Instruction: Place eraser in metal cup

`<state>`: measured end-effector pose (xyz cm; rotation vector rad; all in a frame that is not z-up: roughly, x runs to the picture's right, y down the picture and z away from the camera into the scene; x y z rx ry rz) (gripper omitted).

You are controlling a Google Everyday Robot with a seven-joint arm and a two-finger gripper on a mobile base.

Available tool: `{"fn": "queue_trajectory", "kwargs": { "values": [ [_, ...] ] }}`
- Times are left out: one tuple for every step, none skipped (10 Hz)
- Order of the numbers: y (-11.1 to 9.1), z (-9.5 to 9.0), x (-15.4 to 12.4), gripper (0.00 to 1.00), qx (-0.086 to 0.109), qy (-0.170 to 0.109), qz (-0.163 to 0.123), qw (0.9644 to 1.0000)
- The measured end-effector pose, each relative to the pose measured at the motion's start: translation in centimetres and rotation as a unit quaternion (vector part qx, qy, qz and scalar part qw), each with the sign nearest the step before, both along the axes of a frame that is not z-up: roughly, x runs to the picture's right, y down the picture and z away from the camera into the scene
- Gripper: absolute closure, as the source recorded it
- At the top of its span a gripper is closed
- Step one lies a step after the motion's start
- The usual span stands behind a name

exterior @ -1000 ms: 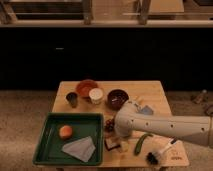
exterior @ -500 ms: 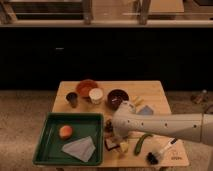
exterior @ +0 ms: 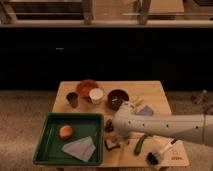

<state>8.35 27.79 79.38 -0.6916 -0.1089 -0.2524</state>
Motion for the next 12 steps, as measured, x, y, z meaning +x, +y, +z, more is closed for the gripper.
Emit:
{"fn": "queue_trajectory", "kwargs": {
  "values": [
    [-0.1, -0.2, 0.2, 0.91, 0.001, 0.002, 0.002, 1.0],
    [-0.2, -0.3, 0.2, 0.98, 0.001, 0.002, 0.004, 1.0],
    [-0.3, -0.6, 0.3, 1.0, 0.001, 0.001, 0.004, 1.0],
    [-0.2, -0.9, 0.2, 1.0, 0.001, -0.003, -0.001, 1.0],
    [-0.2, -1.4, 0.3, 1.0, -0.001, -0.007, -0.002, 1.0],
    [-0.1, -1.9, 0.4, 1.0, -0.003, -0.011, -0.002, 0.9999],
    [0.0, -2.3, 0.5, 1.0, -0.004, -0.015, -0.003, 0.9999],
    [0.1, -2.8, 0.3, 1.0, -0.006, -0.021, -0.006, 0.9997],
    [0.2, -3.4, 0.3, 1.0, -0.007, -0.026, -0.009, 0.9996],
    [0.3, -4.0, 0.4, 1.0, -0.009, -0.03, -0.011, 0.9994],
    [0.5, -4.8, 0.6, 1.0, -0.01, -0.033, -0.016, 0.9993],
    [0.5, -5.2, 0.9, 1.0, -0.01, -0.034, -0.018, 0.9992]
  ]
}}
